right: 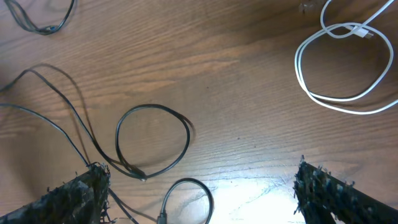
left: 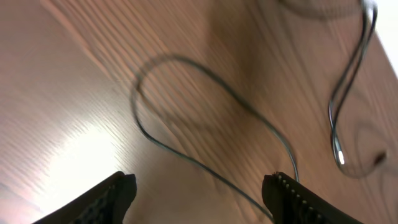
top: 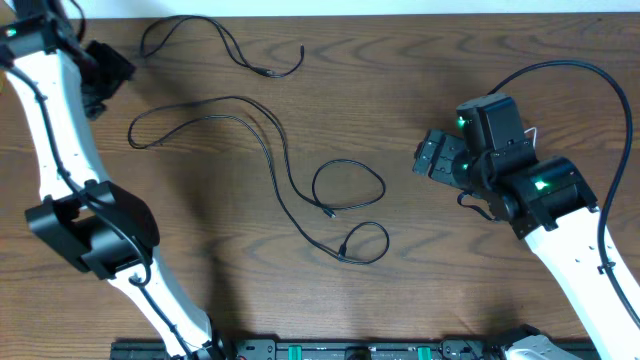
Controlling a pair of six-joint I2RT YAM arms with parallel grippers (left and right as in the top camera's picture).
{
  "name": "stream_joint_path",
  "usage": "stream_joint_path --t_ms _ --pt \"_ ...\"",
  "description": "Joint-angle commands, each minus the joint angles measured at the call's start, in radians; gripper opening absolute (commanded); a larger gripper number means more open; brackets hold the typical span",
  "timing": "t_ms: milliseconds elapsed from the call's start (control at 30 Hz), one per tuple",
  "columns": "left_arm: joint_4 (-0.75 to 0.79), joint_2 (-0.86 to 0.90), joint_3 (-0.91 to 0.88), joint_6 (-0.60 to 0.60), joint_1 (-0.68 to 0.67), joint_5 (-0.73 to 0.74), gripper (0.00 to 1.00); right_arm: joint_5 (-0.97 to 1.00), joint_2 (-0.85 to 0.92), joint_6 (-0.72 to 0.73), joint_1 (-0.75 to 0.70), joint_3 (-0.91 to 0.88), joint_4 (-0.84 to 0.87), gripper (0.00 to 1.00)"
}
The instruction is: Untangle cables
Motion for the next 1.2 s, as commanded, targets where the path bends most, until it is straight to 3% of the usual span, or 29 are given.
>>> stream_joint_path --t_ms 0,100,333,700,867,1033,1167 --pt "-0.037 0.039 0.002 0.029 -0.037 -0.002 0.77 0.001 0.022 -0.013 0.031 0.005 -0.001 0.93" --pt "-0.086 0.073 -0.008 -0.073 -0.039 -0.080 0.78 0.001 0.038 -0.013 0.044 0.005 -0.002 0.94" --pt "-0.106 0.148 -0.016 -0.106 -0.036 -0.293 0.78 0.001 0.051 -0.013 0.049 0.005 -0.002 0.94" --pt "-0.099 0.280 -0.018 -0.175 -0.016 -0.279 0.84 0.001 0.058 -0.013 0.053 0.005 -0.006 0.95" --pt "-0.091 0.325 -0.018 -0.175 0.018 -0.154 0.84 0.001 0.059 -0.013 0.053 0.005 -0.004 0.95" --pt "-0.082 0.338 -0.019 -0.174 0.033 -0.148 0.84 0.001 0.059 -0.013 0.053 0.005 -0.002 0.95" --pt "-0.060 0.340 -0.027 -0.175 0.034 -0.148 0.71 0.001 0.060 -0.013 0.053 0.005 -0.002 0.95"
